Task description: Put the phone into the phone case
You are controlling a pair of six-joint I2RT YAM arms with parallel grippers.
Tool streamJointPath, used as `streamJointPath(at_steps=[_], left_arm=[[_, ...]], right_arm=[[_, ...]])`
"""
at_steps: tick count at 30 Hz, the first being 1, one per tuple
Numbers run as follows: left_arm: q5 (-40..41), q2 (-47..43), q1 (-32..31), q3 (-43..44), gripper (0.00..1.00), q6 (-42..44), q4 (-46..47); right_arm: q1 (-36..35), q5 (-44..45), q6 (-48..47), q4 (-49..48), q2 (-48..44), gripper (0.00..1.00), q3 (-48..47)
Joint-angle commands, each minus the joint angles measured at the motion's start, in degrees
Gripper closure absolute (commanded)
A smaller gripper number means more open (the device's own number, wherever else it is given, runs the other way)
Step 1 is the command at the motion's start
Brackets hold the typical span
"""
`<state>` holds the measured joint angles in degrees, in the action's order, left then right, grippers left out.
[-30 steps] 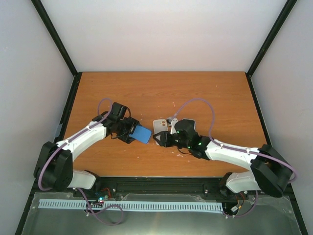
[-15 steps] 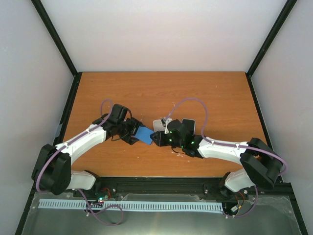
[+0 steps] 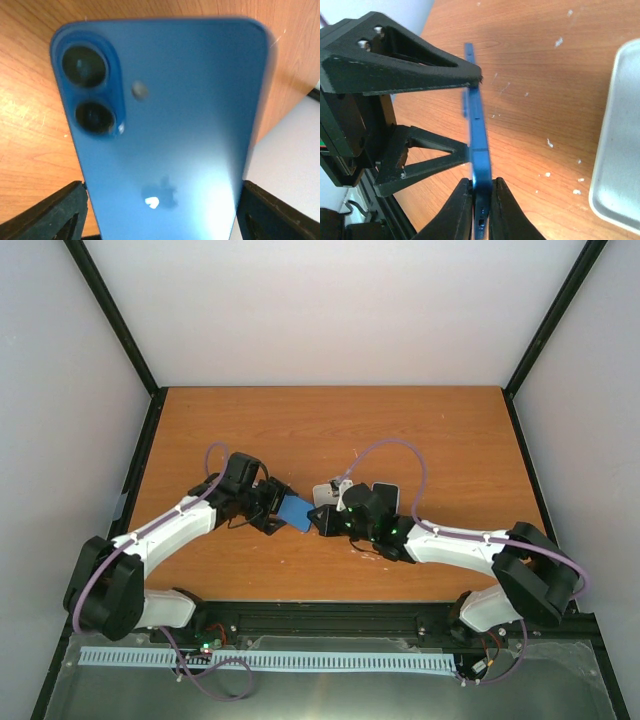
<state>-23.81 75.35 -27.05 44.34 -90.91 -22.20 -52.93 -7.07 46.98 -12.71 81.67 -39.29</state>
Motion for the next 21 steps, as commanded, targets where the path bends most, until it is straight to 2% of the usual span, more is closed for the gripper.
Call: streamJointPath(at_steps=[1, 4, 10, 15, 17, 21], left_arm=[[-3.05, -2.94, -0.81, 0.58, 0.13, 1.23, 1.01], [-2.62, -4.89, -0.88, 0.59, 0.01, 2.54, 0.64], [2.10, -9.10, -0.81, 0.24, 0.01, 6.09, -1.23], [5.26, -11.12, -0.47, -0.94, 0.01, 12.20, -0.73], [4.07, -10.95, 0.32, -1.71, 0.01, 16.41, 1.53], [-3.77, -10.34, 3.90, -4.67, 0.00, 23.29, 7.54]], right_arm=[[-0.77, 1.90, -6.67, 0.70, -2.90, 0.97, -1.78], [-0.77, 6.71, -13.62, 5.70, -6.25, 0.97, -2.98], [-0.71, 14.66, -29.19, 15.88, -11.53, 0.97, -7.01], [-0.77, 17.96, -42.72, 26.40, -10.74, 0.97, -12.68], [-0.85, 19.13, -47.46, 29.60, -9.28, 0.97, -14.71], [-1.98, 23.36, -57.17, 33.45, -6.57, 0.97, -17.42]])
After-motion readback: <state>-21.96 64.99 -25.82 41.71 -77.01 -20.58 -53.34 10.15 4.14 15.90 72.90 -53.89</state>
